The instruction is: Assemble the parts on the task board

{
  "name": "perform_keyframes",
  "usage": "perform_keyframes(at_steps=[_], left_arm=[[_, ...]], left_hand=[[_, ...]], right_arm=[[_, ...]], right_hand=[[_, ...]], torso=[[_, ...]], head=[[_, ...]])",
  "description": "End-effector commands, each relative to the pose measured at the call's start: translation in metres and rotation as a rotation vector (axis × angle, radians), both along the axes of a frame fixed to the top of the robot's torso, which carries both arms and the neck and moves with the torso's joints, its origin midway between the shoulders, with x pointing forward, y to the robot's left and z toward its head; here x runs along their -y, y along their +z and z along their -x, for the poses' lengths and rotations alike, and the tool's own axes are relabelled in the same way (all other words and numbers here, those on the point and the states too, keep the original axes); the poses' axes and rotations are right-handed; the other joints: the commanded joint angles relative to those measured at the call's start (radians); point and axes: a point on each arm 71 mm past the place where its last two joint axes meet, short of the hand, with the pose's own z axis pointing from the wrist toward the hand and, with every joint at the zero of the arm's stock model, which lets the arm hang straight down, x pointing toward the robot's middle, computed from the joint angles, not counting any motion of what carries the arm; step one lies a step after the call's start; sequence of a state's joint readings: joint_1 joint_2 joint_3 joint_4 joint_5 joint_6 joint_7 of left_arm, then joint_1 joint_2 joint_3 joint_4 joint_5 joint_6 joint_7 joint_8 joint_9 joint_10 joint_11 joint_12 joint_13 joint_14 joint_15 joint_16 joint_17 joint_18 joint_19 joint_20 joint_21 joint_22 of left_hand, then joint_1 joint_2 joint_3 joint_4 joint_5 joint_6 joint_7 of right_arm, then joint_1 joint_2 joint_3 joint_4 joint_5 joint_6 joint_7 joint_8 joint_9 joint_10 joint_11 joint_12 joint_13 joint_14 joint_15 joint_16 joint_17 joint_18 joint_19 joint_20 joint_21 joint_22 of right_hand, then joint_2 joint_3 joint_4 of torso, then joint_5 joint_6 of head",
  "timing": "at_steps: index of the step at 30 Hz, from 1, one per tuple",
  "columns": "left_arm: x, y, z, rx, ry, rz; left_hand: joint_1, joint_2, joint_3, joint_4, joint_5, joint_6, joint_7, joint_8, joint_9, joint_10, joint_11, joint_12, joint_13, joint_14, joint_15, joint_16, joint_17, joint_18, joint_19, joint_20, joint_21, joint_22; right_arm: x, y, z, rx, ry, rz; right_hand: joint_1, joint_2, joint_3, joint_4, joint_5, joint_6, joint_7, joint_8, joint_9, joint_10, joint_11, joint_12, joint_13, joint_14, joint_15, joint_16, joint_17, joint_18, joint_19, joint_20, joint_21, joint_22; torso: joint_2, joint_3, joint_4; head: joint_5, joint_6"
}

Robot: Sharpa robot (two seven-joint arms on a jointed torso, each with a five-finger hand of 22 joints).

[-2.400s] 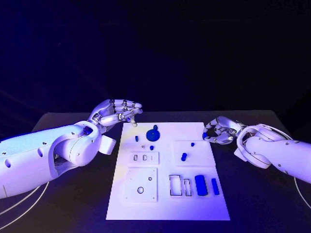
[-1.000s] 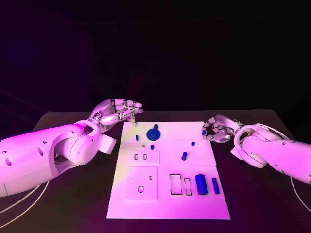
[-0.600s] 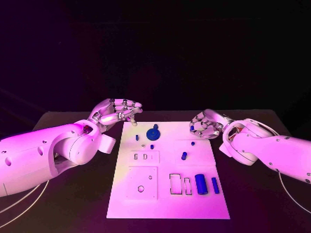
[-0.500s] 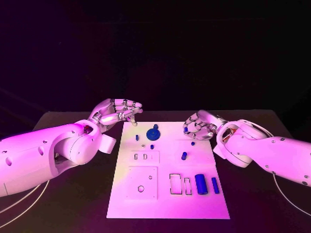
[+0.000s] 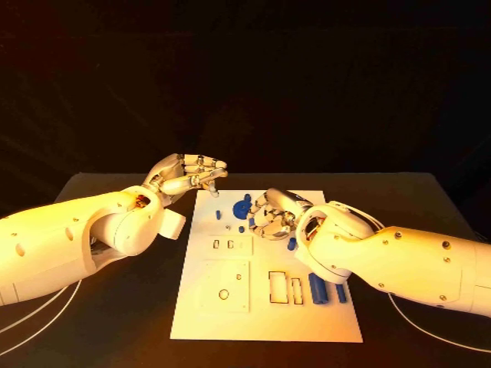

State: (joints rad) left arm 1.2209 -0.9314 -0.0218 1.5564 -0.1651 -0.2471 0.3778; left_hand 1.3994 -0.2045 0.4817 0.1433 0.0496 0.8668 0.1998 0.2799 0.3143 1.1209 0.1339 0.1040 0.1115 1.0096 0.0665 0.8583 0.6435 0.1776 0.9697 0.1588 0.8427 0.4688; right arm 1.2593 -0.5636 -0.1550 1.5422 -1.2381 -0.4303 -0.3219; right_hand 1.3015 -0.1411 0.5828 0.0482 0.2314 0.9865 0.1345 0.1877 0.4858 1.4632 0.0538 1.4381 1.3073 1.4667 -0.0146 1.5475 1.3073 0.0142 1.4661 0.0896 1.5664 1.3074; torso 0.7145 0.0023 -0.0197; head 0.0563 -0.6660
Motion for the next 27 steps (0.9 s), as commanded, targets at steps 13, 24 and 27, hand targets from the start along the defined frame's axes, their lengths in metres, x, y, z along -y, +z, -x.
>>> perform_keyframes(at_steps=[13,24,27], left_arm=[[0.005,-0.001,-0.001,-0.003,-0.012,-0.012],[0.007,-0.001,-0.001,-0.004,-0.016,-0.011],[0.007,-0.002,-0.001,-0.005,-0.017,-0.011]], left_hand=[[-0.012,0.004,-0.002,0.004,0.0,0.004,-0.004,-0.001,0.006,0.034,-0.008,0.026,0.012,0.005,-0.008,0.001,0.0,0.006,-0.009,-0.004,0.014,0.007],[-0.013,0.002,-0.003,0.004,0.0,0.002,-0.004,-0.002,0.006,0.03,-0.007,0.025,0.012,0.005,-0.008,0.001,0.0,0.006,-0.01,-0.005,0.015,0.007],[-0.013,0.002,-0.003,0.004,0.0,0.002,-0.004,-0.002,0.006,0.028,-0.007,0.024,0.012,0.005,-0.008,0.001,0.0,0.006,-0.01,-0.005,0.016,0.008]], right_arm=[[-0.032,-0.031,0.017,0.016,0.013,0.077],[-0.041,-0.041,0.02,0.015,0.021,0.09],[-0.042,-0.043,0.019,0.014,0.019,0.099]], right_hand=[[-0.012,0.0,0.004,-0.002,0.003,0.004,-0.005,0.015,0.021,0.003,-0.006,-0.004,0.146,0.09,-0.008,-0.002,0.2,-0.014,0.105,-0.004,0.004,0.263],[-0.02,-0.004,0.002,-0.002,0.003,0.004,-0.005,0.016,0.023,0.004,-0.007,-0.003,0.148,0.089,-0.008,-0.002,0.199,-0.014,0.105,-0.004,0.004,0.263],[-0.02,-0.004,0.002,-0.002,0.003,0.004,-0.005,0.016,0.023,0.004,-0.007,-0.003,0.148,0.089,-0.008,-0.002,0.199,-0.014,0.105,-0.004,0.004,0.263]], torso=[[-0.002,-0.0012,0.0025],[-0.002,-0.0011,0.0003],[-0.002,-0.0009,0.0012]], head=[[0.006,-0.01],[0.015,-0.016],[0.016,-0.018]])
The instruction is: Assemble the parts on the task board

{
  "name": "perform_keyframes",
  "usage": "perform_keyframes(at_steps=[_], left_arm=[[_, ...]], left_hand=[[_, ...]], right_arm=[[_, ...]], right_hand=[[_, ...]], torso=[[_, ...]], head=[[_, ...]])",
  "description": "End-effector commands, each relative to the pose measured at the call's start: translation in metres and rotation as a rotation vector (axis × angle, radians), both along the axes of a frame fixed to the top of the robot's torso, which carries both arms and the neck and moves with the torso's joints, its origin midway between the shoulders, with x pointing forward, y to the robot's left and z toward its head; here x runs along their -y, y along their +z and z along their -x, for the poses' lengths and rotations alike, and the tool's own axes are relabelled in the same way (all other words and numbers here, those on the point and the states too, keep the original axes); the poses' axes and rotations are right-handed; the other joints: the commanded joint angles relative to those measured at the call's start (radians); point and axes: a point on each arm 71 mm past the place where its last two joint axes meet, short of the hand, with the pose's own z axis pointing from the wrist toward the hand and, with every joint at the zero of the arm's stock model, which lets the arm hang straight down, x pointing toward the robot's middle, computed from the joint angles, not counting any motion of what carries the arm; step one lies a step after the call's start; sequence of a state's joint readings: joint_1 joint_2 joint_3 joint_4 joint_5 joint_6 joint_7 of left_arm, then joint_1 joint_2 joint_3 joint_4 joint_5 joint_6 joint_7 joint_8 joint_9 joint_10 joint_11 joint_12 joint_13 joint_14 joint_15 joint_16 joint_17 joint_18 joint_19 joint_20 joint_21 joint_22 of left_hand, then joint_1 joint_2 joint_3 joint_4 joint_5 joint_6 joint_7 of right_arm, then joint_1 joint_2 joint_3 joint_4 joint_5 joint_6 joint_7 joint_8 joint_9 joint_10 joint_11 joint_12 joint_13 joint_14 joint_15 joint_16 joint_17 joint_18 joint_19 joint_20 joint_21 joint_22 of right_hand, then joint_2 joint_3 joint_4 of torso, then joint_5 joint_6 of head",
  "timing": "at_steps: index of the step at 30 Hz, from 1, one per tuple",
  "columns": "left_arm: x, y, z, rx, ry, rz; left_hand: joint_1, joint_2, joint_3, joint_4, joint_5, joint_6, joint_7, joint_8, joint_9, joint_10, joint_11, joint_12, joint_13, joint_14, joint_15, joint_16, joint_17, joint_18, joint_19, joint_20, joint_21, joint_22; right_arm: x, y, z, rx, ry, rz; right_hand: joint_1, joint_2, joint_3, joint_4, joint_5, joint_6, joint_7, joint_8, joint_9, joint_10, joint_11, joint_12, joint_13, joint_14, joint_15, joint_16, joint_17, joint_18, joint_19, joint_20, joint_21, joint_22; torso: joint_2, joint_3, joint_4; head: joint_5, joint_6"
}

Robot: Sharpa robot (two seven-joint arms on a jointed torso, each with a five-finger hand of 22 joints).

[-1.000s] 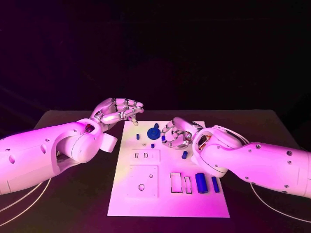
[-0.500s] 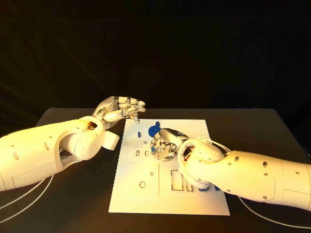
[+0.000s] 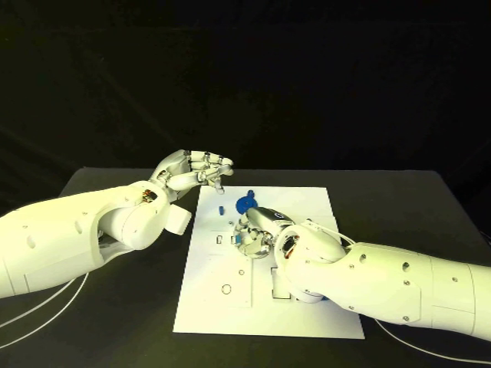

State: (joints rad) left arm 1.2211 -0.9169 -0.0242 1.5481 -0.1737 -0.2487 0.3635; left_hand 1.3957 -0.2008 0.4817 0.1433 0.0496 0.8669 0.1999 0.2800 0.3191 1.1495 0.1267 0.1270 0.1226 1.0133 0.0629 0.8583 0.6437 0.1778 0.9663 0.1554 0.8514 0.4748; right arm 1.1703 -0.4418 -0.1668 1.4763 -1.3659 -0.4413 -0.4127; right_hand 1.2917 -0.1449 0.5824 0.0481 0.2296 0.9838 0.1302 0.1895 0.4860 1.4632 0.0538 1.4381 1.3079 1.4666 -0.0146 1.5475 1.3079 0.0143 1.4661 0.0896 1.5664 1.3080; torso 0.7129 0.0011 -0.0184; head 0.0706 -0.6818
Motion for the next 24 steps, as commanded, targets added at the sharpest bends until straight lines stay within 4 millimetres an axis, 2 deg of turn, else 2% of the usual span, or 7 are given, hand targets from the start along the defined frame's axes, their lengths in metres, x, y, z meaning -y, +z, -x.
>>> perform_keyframes(at_steps=[1,10,21,24], left_arm=[[0.0021,0.0008,0.0002,0.005,-0.011,0.001],[0.0017,0.0007,0.0002,0.004,-0.012,0.001],[0.0023,0.0004,0.0002,0.0,-0.018,0.002],[0.0025,0.0004,0.0002,-0.001,-0.019,0.002]], left_hand=[[-0.01,-0.001,-0.003,0.004,0.0,0.001,-0.004,-0.002,0.001,0.0,0.0,0.001,0.001,0.001,-0.004,0.001,-0.001,0.006,-0.007,-0.001,0.007,0.001],[-0.01,-0.001,-0.003,0.004,0.0,0.001,-0.004,-0.002,0.002,-0.001,0.0,0.001,0.001,0.001,-0.004,0.001,-0.001,0.006,-0.007,-0.001,0.007,0.002],[-0.01,-0.001,-0.003,0.004,0.0,0.001,-0.003,-0.002,0.002,-0.003,0.001,0.001,0.001,0.001,-0.004,0.001,-0.001,0.006,-0.007,-0.001,0.007,0.002],[-0.01,-0.001,-0.003,0.004,0.0,0.001,-0.003,-0.002,0.002,-0.003,0.001,0.001,0.001,0.001,-0.004,0.001,-0.001,0.006,-0.007,-0.001,0.007,0.002]], right_arm=[[-0.0002,-0.0016,-0.0007,0.02,0.002,0.023],[0.0009,-0.0033,-0.0021,0.04,0.0,0.041],[0.0012,-0.0045,-0.0035,0.041,0.001,0.046],[0.0019,-0.005,-0.0043,0.04,-0.001,0.048]], right_hand=[[-0.01,0.0,0.003,-0.002,0.004,0.007,-0.001,0.015,0.023,0.004,-0.007,-0.003,0.147,0.09,-0.008,-0.002,0.199,-0.014,0.105,-0.004,0.004,0.263],[-0.02,-0.006,0.0,-0.002,0.002,0.003,0.0,0.015,0.024,0.003,-0.007,-0.005,0.146,0.089,-0.008,-0.003,0.197,-0.014,0.105,-0.005,0.004,0.263],[-0.041,-0.025,-0.007,-0.005,-0.021,-0.011,0.003,0.012,0.025,-0.001,-0.004,-0.011,0.141,0.089,-0.006,-0.004,0.196,-0.014,0.105,-0.004,0.004,0.263],[-0.045,-0.033,-0.009,-0.007,-0.029,-0.018,0.005,0.009,0.024,-0.003,-0.002,-0.013,0.14,0.089,-0.005,-0.004,0.196,-0.014,0.105,-0.003,0.004,0.263]], torso=[[0.0,0.0004,0.0001],[-0.001,0.0005,-0.0021],[0.0,0.0003,-0.003],[0.0,0.0005,-0.0013]], head=[[0.002,-0.002],[0.003,-0.003],[0.002,-0.001],[0.0,-0.001]])
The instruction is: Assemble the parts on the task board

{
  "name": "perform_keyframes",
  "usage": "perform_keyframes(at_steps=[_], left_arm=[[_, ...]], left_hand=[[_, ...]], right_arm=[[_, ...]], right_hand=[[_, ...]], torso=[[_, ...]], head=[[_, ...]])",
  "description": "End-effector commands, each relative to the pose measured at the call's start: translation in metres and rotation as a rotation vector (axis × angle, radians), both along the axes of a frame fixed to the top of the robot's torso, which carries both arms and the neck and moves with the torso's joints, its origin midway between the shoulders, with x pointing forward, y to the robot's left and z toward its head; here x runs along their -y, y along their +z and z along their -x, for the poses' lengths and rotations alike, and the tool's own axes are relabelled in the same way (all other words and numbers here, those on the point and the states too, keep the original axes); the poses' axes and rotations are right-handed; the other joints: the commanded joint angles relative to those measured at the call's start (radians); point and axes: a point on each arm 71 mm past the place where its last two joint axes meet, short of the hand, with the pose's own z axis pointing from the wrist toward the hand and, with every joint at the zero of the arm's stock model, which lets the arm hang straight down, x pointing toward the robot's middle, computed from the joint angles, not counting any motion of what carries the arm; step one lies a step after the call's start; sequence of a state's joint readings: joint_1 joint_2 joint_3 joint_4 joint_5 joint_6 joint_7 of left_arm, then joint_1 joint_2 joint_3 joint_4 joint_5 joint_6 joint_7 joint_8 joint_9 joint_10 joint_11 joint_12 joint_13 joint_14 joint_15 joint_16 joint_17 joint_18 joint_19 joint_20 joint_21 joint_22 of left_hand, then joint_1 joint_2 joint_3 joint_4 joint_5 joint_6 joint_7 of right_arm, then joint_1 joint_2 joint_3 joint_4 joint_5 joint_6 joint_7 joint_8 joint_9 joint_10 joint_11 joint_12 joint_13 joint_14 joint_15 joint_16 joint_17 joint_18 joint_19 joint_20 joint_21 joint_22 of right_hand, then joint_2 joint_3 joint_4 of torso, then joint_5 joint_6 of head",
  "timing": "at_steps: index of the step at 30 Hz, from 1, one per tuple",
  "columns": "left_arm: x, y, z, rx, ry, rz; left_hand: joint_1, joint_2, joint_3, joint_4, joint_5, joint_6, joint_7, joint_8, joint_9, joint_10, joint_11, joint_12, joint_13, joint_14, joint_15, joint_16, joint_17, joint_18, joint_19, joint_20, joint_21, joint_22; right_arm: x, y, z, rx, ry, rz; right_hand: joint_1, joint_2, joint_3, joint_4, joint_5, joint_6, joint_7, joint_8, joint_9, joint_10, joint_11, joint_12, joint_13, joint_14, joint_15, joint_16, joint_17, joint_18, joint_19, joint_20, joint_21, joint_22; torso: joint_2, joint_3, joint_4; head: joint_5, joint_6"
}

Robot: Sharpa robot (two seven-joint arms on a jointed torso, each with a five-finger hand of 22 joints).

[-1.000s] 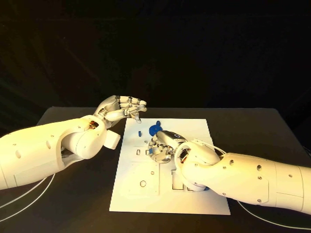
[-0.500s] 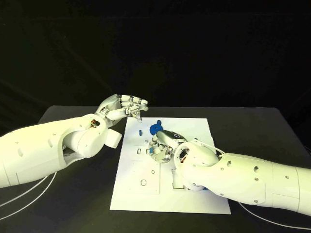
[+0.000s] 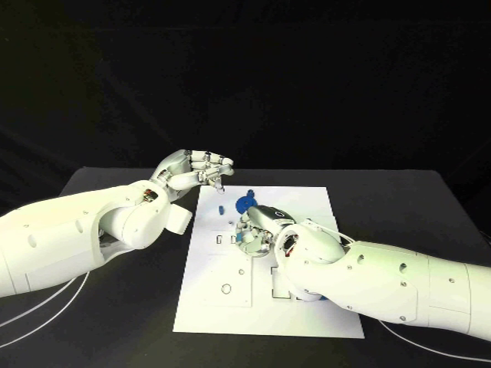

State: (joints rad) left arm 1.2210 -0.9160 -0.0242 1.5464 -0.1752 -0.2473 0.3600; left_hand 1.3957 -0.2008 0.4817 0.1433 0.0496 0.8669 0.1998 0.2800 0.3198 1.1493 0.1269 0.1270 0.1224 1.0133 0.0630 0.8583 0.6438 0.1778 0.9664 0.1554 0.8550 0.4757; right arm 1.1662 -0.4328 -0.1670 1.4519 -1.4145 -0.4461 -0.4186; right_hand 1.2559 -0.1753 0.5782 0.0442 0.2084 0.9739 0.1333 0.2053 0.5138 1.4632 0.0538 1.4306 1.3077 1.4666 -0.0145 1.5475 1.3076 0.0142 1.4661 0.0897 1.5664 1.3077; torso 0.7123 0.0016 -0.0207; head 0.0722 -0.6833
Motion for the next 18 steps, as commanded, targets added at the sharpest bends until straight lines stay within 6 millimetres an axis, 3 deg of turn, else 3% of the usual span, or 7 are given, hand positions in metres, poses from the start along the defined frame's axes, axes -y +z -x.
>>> perform_keyframes(at_steps=[1,6,18], left_arm=[[0.0024,0.0007,0.0005,0.002,-0.018,0.004],[0.0024,0.0005,0.0006,-0.002,-0.022,0.004],[0.0026,-0.0003,0.0007,-0.011,-0.032,0.003]], left_hand=[[-0.01,-0.001,-0.003,0.004,0.0,0.001,-0.003,-0.002,0.001,-0.003,0.0,0.001,0.001,0.001,-0.004,0.001,-0.001,0.006,-0.007,-0.001,0.004,0.001],[-0.009,-0.001,-0.002,0.003,0.0,0.001,-0.003,-0.002,0.001,-0.005,0.001,0.0,0.001,0.001,-0.004,0.001,-0.001,0.006,-0.008,-0.001,0.005,0.001],[-0.009,-0.001,-0.002,0.003,0.0,0.001,-0.003,-0.003,0.001,-0.005,0.001,0.0,0.001,0.0,-0.004,0.001,-0.001,0.006,-0.008,-0.001,0.005,0.001]], right_arm=[[0.0011,-0.0033,-0.0002,-0.001,0.002,0.023],[0.0008,-0.0037,-0.0002,-0.001,0.005,0.025],[-0.0019,-0.0025,0.0014,0.012,0.024,0.014]], right_hand=[[-0.01,-0.004,-0.006,-0.004,-0.01,-0.009,0.002,-0.007,-0.004,-0.004,-0.002,-0.007,0.139,0.089,-0.005,-0.004,0.197,-0.014,0.105,-0.003,0.004,0.263],[-0.019,-0.02,-0.01,-0.008,-0.051,-0.032,0.011,-0.019,-0.009,-0.014,0.005,-0.018,0.131,0.089,0.001,-0.005,0.195,-0.014,0.105,0.002,0.004,0.263],[-0.027,-0.061,-0.034,-0.019,-0.077,-0.083,0.028,-0.052,-0.024,-0.053,0.021,-0.067,0.091,0.087,0.015,-0.007,0.191,-0.014,0.105,0.014,0.004,0.263]], torso=[[0.0,0.0002,0.0011],[0.001,0.0001,0.0006],[-0.001,-0.0003,-0.0004]], head=[[-0.001,0.0],[-0.002,0.0],[0.004,0.001]])
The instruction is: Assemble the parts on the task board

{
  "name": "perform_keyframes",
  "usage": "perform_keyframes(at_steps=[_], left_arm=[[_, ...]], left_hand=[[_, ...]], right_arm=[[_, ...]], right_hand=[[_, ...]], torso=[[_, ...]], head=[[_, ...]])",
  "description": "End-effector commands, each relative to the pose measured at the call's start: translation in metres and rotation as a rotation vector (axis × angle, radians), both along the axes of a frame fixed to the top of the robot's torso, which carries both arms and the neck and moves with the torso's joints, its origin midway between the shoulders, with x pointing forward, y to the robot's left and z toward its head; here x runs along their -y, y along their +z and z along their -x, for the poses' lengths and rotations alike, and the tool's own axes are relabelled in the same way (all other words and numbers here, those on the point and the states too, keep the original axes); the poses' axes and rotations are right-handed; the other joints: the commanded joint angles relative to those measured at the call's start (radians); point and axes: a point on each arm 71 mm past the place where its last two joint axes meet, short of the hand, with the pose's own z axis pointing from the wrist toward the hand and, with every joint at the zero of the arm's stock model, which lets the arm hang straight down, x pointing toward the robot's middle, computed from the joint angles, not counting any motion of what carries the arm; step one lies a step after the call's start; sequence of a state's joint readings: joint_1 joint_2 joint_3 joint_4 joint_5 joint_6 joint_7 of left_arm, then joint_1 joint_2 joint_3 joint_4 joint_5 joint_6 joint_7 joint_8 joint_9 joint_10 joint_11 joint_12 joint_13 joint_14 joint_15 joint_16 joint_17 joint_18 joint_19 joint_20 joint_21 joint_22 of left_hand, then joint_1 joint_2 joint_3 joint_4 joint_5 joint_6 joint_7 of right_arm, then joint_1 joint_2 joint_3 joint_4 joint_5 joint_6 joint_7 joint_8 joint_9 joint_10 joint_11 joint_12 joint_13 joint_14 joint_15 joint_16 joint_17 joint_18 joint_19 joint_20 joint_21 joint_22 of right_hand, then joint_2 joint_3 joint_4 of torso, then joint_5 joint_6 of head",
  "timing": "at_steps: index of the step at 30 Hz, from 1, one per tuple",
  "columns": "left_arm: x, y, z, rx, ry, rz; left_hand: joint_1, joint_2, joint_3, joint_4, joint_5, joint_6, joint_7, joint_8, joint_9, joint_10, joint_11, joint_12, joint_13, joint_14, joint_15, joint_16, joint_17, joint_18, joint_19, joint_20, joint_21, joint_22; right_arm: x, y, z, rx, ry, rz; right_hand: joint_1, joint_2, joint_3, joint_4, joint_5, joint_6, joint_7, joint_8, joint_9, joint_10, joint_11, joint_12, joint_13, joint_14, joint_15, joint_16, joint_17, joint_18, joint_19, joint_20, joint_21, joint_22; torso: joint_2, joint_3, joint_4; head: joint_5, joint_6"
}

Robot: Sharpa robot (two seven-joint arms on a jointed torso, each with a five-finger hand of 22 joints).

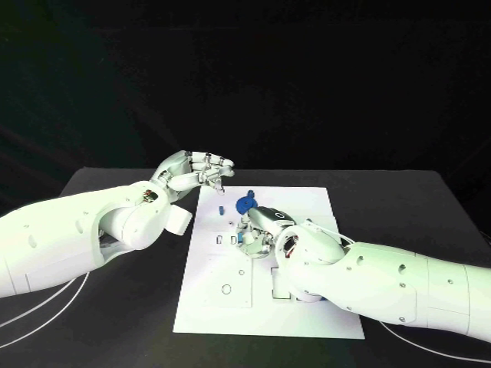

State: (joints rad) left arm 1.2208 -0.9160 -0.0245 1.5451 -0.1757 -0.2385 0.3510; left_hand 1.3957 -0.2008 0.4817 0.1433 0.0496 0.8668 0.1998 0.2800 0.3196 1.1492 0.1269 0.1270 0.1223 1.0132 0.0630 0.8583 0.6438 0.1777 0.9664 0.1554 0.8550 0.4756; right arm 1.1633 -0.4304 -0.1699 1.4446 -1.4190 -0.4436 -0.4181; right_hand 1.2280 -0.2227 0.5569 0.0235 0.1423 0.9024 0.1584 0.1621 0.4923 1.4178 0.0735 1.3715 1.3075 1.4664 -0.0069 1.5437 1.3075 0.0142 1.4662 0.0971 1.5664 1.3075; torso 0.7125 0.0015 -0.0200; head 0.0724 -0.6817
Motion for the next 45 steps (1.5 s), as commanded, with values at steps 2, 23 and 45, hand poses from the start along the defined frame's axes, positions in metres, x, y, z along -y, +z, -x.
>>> perform_keyframes(at_steps=[2,23,45], left_arm=[[0.003,0.001,0.001,-0.002,-0.026,0.005],[-0.003,-0.025,-0.003,-0.134,-0.129,-0.352],[0.013,-0.051,-0.009,-0.312,-0.233,-0.988]], left_hand=[[-0.009,-0.001,-0.002,0.003,0.0,0.0,-0.003,-0.003,0.002,-0.007,0.001,0.0,0.002,0.0,-0.004,0.001,-0.001,0.005,-0.009,-0.001,0.006,0.002],[-0.147,0.042,-0.164,0.144,0.0,-0.091,-0.036,0.248,0.16,-0.147,-0.039,0.639,0.442,0.396,-0.041,0.563,0.619,-0.043,0.221,-0.034,0.361,0.388],[-0.296,0.08,-0.221,0.15,0.0,-0.061,-0.094,0.404,0.249,-0.003,-0.093,1.011,0.774,0.54,-0.092,0.693,0.882,-0.099,0.402,-0.084,0.551,0.706]], right_arm=[[-0.003,0.001,0.002,0.017,0.028,0.005],[0.045,0.045,0.003,0.108,0.056,-0.232],[0.15,0.085,-0.022,-0.096,-0.194,-0.392]], right_hand=[[-0.001,-0.018,-0.019,0.002,-0.017,-0.014,0.003,-0.011,-0.003,-0.008,0.002,-0.008,0.091,0.088,0.008,-0.003,0.192,-0.014,0.105,0.008,0.004,0.263],[0.223,0.055,-0.33,0.161,0.005,-0.008,0.007,-0.024,-0.026,-0.022,0.006,-0.013,0.078,0.084,0.013,-0.011,0.18,-0.012,0.099,0.015,-0.003,0.257],[0.208,0.046,-0.282,0.171,0.04,-0.015,0.004,0.01,-0.02,-0.016,0.003,-0.004,0.083,0.086,0.009,-0.009,0.185,-0.012,0.099,0.01,-0.004,0.256]], torso=[[-0.001,0.0002,-0.0016],[-0.005,0.0025,-0.0075],[-0.018,0.0177,-0.0249]], head=[[0.005,0.0],[0.008,0.0],[0.039,-0.016]])
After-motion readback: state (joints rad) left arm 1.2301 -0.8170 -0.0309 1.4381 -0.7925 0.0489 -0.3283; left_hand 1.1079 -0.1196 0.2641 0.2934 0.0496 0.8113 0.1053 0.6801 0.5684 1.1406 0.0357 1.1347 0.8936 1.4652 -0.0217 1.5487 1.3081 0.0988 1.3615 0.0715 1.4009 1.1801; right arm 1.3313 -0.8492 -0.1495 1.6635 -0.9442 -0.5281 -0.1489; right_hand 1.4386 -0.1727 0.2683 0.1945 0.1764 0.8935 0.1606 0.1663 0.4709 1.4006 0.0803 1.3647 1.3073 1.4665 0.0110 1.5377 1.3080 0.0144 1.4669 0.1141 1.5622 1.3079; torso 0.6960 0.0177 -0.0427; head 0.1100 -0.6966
